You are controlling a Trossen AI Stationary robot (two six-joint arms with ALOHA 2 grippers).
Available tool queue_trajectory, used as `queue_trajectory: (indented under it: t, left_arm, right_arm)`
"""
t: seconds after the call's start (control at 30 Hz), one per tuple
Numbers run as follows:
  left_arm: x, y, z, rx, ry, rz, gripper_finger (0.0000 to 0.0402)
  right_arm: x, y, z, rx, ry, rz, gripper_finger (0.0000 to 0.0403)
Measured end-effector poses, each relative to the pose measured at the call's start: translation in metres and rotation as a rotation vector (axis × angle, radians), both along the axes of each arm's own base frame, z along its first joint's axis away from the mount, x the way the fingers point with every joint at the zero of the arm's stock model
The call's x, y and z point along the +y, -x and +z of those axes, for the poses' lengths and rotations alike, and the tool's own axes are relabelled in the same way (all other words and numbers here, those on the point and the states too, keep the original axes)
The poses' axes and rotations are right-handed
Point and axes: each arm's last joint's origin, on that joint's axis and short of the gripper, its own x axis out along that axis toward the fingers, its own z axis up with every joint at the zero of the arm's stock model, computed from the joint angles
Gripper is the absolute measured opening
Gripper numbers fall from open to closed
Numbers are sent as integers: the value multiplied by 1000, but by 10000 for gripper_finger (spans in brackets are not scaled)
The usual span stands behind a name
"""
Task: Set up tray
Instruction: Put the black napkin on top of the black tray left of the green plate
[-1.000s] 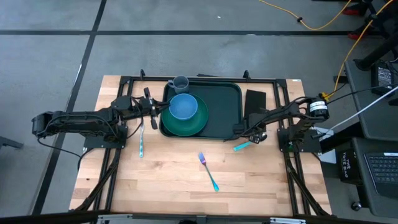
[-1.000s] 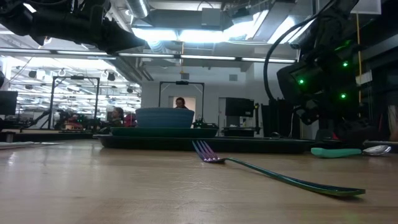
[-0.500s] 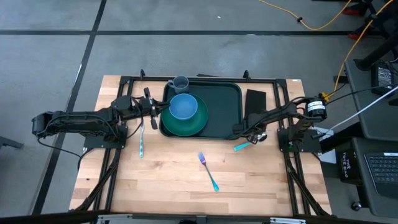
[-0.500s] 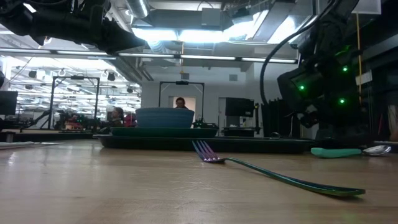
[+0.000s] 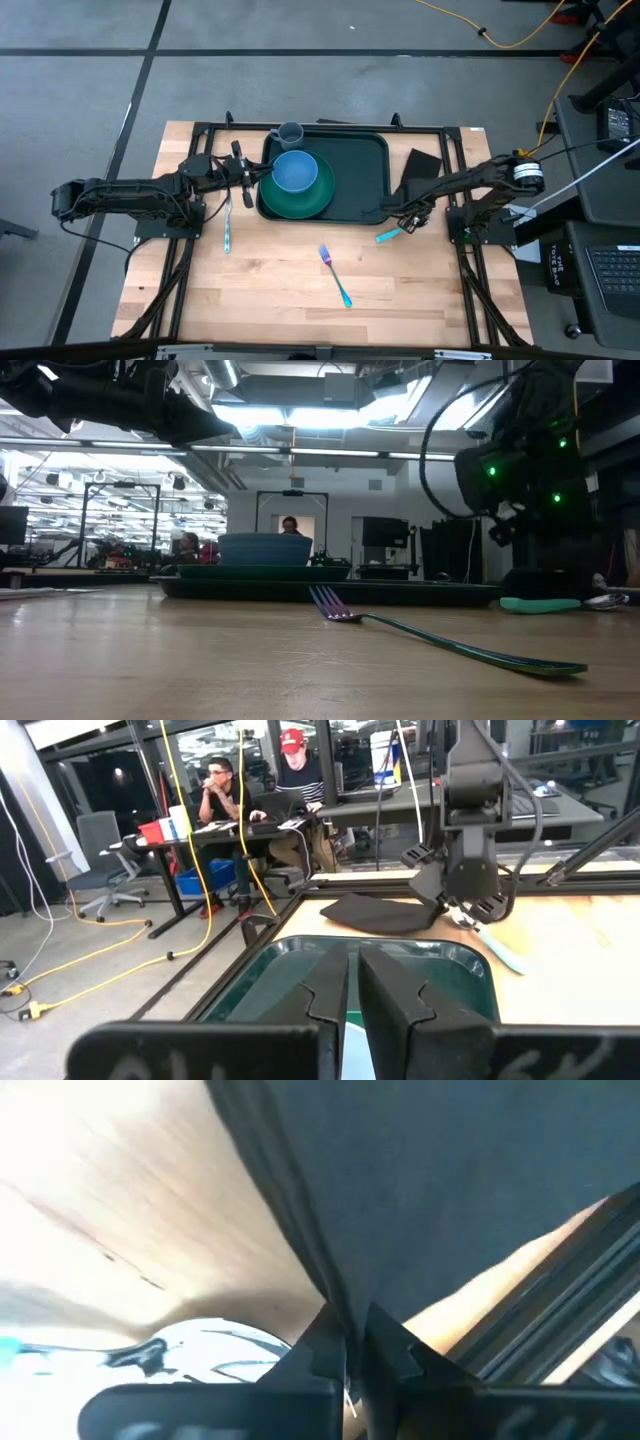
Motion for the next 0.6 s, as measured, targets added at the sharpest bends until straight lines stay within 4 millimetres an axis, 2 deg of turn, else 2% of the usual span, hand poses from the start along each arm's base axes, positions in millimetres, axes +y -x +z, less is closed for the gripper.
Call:
queue_trajectory:
  t: [0.2,0.6]
  left_arm:
    - [0,0,0,0,0,0,21]
    - [0,0,0,0,-1,0,22]
  right_arm:
    - [-1,8,21,-82,64,-31,12]
    - [-1,21,51,-134,122,-67,12]
